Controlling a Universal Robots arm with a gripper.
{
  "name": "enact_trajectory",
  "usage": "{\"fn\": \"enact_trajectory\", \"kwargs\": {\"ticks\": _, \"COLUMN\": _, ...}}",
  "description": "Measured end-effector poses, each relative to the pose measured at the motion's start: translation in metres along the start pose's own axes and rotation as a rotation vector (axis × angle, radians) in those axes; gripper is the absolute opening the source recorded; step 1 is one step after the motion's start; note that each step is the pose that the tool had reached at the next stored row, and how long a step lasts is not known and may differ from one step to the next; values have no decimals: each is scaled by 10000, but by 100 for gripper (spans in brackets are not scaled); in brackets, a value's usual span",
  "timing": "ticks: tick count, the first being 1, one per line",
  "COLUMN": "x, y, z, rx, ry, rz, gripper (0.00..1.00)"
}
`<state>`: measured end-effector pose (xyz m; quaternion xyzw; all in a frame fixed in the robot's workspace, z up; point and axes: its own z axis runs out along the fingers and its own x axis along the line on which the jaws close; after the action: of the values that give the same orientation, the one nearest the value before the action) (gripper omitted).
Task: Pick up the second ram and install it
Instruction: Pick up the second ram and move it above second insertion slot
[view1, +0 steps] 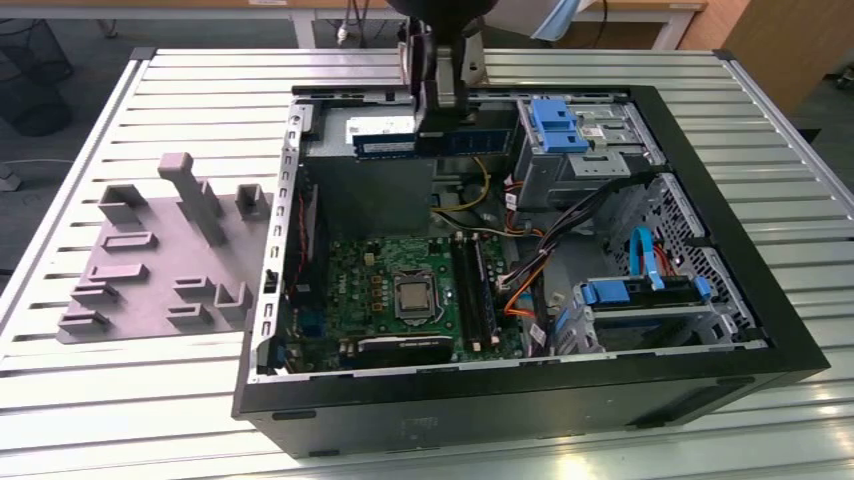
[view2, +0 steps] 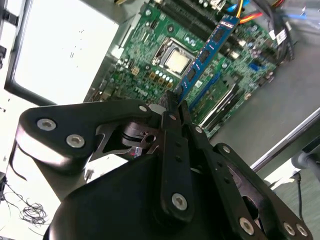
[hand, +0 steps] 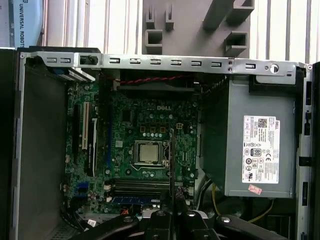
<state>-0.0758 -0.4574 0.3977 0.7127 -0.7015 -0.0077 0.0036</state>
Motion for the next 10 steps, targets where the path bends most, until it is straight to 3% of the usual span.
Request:
{"fn": "enact_trajectory", "kwargs": {"ticks": 4, "x": 2, "y": -100, "z": -2, "rx": 0, "ry": 0, "rz": 6, "gripper": 14}}
{"fn": "enact_trajectory", "kwargs": {"ticks": 10, "x": 2, "y": -106, "z": -2, "rx": 0, "ry": 0, "rz": 8, "gripper": 14}}
